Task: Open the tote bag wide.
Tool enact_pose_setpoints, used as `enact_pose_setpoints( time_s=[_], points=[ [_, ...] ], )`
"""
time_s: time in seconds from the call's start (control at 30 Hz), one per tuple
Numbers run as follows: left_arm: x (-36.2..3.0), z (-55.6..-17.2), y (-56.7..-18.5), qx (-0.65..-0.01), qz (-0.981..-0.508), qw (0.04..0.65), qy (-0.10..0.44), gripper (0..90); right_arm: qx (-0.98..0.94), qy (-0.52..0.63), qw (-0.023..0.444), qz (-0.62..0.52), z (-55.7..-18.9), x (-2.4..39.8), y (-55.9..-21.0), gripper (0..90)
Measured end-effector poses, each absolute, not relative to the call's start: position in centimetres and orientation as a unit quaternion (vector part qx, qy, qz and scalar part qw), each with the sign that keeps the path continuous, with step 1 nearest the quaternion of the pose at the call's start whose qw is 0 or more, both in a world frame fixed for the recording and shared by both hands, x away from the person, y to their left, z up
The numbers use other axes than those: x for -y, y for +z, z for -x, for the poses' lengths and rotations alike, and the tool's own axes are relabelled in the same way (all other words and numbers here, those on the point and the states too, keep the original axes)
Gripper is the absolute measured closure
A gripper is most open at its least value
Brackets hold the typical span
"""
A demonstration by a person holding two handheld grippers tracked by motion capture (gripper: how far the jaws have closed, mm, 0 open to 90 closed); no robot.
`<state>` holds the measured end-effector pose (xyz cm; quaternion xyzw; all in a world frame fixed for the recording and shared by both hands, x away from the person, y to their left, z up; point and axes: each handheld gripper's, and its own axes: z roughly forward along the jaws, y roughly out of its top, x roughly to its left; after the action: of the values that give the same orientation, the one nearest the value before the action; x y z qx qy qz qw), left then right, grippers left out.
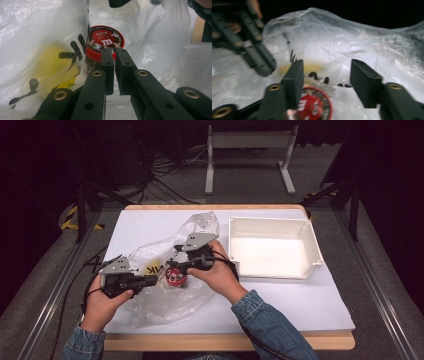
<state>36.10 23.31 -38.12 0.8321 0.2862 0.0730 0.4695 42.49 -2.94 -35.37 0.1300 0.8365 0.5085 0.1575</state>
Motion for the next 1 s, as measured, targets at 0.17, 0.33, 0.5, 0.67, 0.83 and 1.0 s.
enact_pose_setpoints(
  time_s=[0.17,0.33,0.5,0.67,0.83,1.0],
  points=[
    [-23.6,-36.5,-38.6,-0.296,-0.829,0.468,0.077,81.2,-0.819,0.519,0.167,-0.180,-44.3,3.0,-36.2,31.8],
    [-23.6,-36.8,-39.2,-0.302,-0.830,0.463,0.070,80.4,-0.807,0.520,0.173,-0.221,-46.1,3.0,-37.2,29.8],
    [-23.5,-37.1,-40.0,-0.306,-0.839,0.447,0.052,79.5,-0.813,0.495,0.184,-0.245,-47.1,2.4,-38.5,26.6],
    [-23.7,-37.3,-40.6,-0.315,-0.840,0.439,0.045,79.1,-0.823,0.460,0.188,-0.275,-47.7,2.4,-40.1,20.8],
    [-23.7,-37.6,-41.2,-0.321,-0.847,0.423,0.030,78.5,-0.834,0.421,0.187,-0.304,-48.2,2.6,-41.3,19.7],
    [-24.2,-37.9,-41.9,-0.332,-0.846,0.418,0.024,78.4,-0.840,0.391,0.184,-0.330,-48.3,2.8,-42.3,20.4]
  ],
)
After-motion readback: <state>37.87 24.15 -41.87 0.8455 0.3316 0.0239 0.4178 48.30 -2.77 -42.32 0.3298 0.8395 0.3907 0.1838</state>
